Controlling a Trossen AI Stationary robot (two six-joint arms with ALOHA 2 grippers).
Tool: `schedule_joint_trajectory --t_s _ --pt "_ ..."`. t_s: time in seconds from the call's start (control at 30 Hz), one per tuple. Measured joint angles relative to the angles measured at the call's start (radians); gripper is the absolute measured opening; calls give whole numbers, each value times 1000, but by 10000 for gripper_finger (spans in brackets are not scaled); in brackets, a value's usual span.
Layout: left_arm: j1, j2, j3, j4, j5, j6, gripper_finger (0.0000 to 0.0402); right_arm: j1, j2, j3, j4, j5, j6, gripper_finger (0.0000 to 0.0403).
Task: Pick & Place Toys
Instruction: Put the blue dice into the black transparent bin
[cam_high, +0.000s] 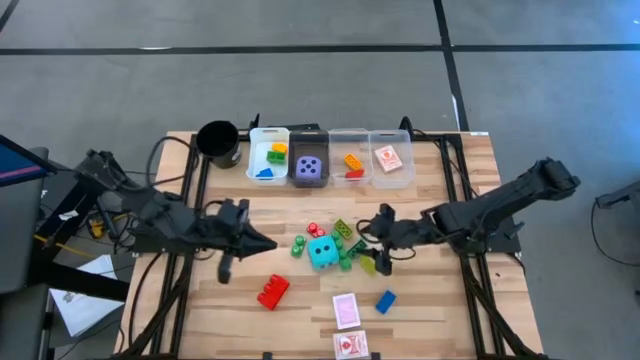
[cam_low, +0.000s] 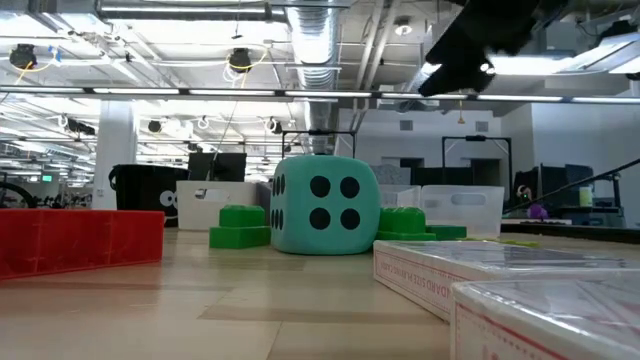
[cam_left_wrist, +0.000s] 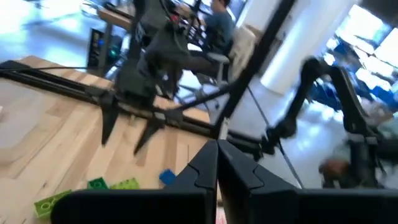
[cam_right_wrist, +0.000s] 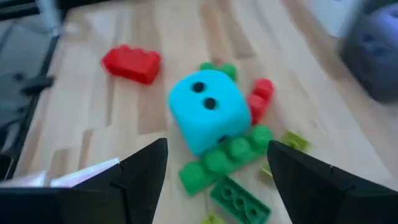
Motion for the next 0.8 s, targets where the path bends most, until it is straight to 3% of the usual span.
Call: schedule_joint_trajectory --t_s 0.13,0.23,0.43,0.67,0.8 --pt "37 81 0 127 -48 -67 0 -74 8 -97 253 -212 -153 270" --pt "66 145 0 218 -54 -123 0 -112 25 -146 366 -292 -227 270" --pt "95 270 0 324 -116 -215 0 -126 25 -175 369 -295 -359 270" --pt "103 385 0 367 -118 -354 0 -164 25 -193 322 -290 -221 270" --pt "96 421 0 393 -118 -407 0 -180 23 -193 278 -290 -225 270"
